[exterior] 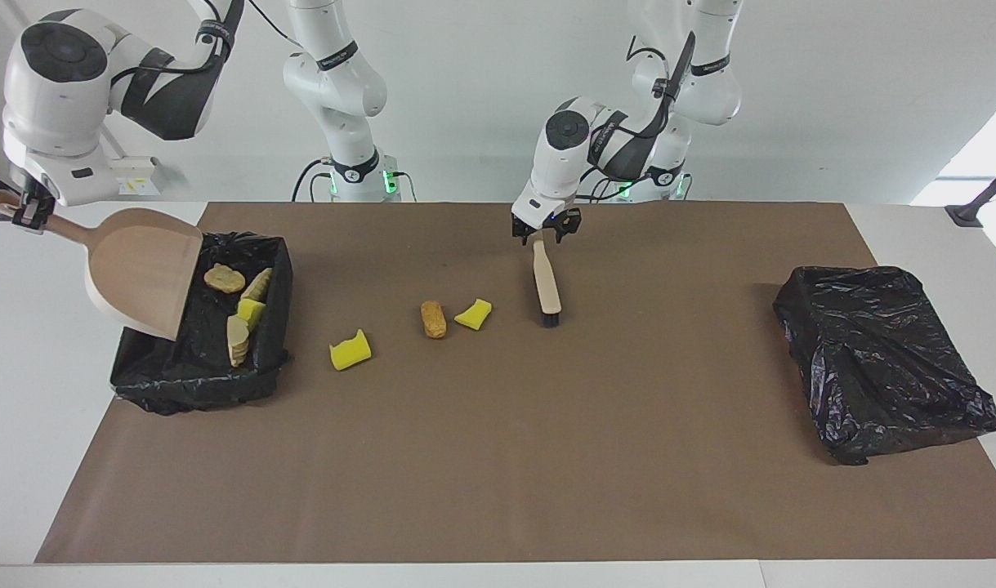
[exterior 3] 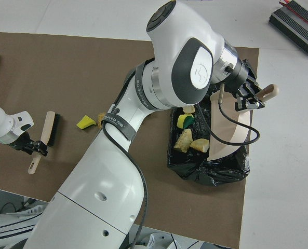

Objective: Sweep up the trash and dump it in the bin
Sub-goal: 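Tip the dustpan over the bin while the left gripper releases the brush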

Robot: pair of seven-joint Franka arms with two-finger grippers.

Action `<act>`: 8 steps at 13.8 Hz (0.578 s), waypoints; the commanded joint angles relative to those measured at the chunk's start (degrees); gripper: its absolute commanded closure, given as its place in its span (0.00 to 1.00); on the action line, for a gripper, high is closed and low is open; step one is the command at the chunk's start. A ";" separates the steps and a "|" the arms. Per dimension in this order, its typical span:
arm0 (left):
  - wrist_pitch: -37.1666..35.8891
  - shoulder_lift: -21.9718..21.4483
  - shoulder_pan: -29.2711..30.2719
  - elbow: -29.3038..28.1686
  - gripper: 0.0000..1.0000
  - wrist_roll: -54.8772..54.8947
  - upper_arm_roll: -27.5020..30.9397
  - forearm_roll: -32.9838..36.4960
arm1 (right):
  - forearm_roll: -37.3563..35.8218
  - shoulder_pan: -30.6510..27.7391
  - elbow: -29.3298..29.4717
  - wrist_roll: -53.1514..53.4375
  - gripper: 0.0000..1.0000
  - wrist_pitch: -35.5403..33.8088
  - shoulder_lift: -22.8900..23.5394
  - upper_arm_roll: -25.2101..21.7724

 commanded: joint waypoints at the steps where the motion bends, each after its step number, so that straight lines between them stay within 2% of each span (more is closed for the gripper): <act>1: -3.00 0.12 4.79 3.16 0.00 0.94 0.17 -0.27 | -1.79 -0.78 1.57 -2.45 1.00 -1.22 -1.28 0.68; 3: -5.37 -1.10 10.40 5.18 0.00 5.75 0.17 -0.09 | -0.47 -0.17 2.63 -1.75 1.00 -1.92 -1.19 1.12; 6: -11.70 -2.68 19.02 10.02 0.00 13.22 0.26 0.00 | 12.23 0.10 3.43 2.70 1.00 -4.29 -0.84 1.30; 8: -14.60 -4.96 25.61 11.17 0.00 19.89 0.26 0.18 | 16.13 0.53 3.16 10.34 1.00 -6.13 -1.10 1.56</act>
